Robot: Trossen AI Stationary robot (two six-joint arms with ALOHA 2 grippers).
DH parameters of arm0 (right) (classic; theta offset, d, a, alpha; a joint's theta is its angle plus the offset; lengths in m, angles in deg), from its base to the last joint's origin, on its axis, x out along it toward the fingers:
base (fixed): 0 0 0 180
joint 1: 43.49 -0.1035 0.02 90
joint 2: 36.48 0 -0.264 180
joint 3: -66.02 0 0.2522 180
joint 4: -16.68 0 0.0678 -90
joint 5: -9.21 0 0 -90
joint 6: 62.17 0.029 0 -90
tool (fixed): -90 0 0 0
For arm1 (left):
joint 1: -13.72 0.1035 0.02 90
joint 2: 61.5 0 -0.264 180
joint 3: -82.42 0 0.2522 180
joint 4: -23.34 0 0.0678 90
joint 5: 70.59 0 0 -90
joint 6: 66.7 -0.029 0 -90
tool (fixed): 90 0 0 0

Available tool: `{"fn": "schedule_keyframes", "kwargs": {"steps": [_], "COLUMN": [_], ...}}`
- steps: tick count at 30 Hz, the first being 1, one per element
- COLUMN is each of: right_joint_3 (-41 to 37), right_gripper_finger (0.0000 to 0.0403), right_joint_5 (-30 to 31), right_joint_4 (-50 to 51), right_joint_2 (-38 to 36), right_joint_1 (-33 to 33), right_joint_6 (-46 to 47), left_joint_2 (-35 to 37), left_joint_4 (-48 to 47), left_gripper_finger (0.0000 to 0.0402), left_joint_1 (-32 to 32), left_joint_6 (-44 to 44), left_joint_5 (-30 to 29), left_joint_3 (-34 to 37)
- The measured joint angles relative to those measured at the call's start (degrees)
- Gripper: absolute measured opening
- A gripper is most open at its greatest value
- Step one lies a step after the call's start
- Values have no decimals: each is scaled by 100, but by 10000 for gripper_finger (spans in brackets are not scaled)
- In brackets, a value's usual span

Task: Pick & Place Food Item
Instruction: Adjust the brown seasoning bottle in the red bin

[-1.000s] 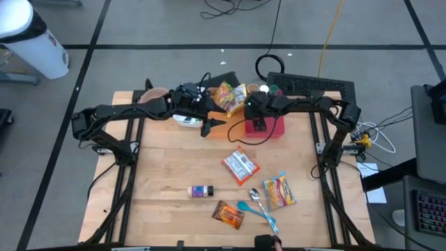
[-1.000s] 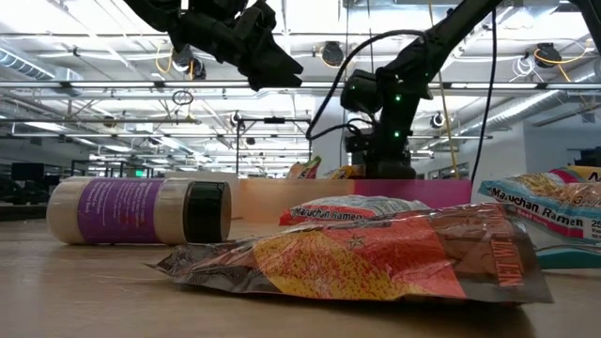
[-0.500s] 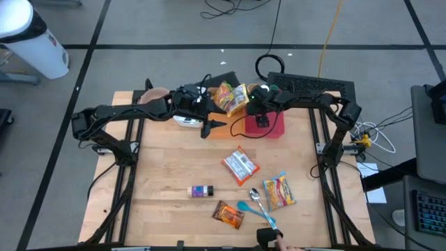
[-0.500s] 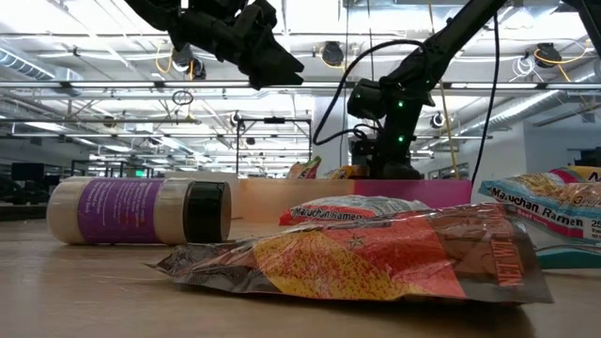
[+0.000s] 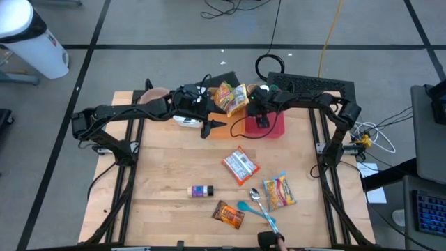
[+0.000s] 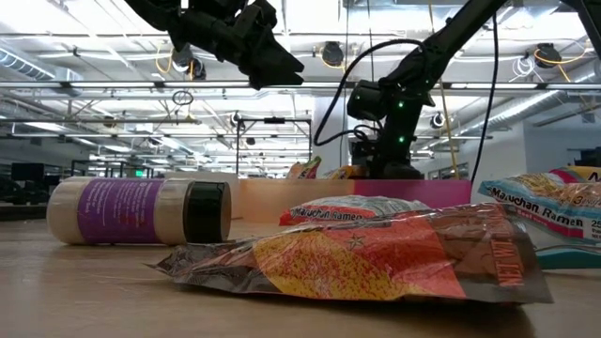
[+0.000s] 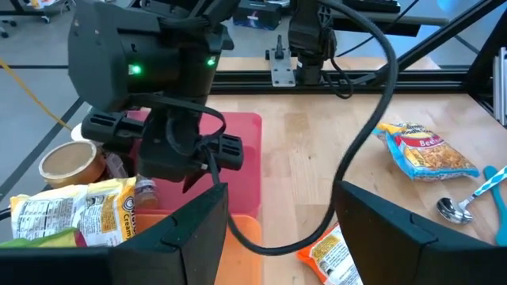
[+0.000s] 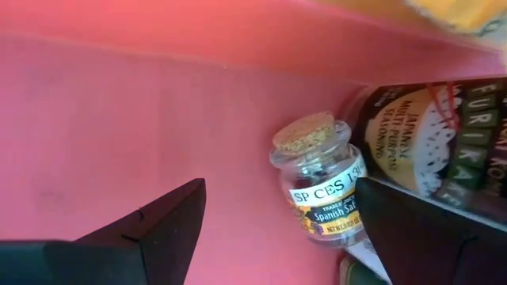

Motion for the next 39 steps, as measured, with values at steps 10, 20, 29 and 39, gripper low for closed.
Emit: {"fn": "schedule_keyframes", "kwargs": {"steps": [10,20,29,39], "right_joint_3": [-22,-22,-20,-15], "right_gripper_finger": [313,313,313,313], "right_joint_5": [-52,-19,-25,-37], "right_joint_4": [809,939,756,665], "right_joint_2": [-598,-677,-634,-200], "right_joint_1": [-366,-426,-173,-56], "right_joint_6": [363,-110,-847,-1358], "left_joint_2": [0,0,0,-22], "left_joint_4": [2,36,9,72], "left_gripper_finger": [239,239,239,239], "left_joint_1": [0,2,0,0], "left_joint_6": [3,0,-2,-4], "left_joint_5": [-4,-5,-4,-1], "left_joint_3": [0,0,0,0]}}
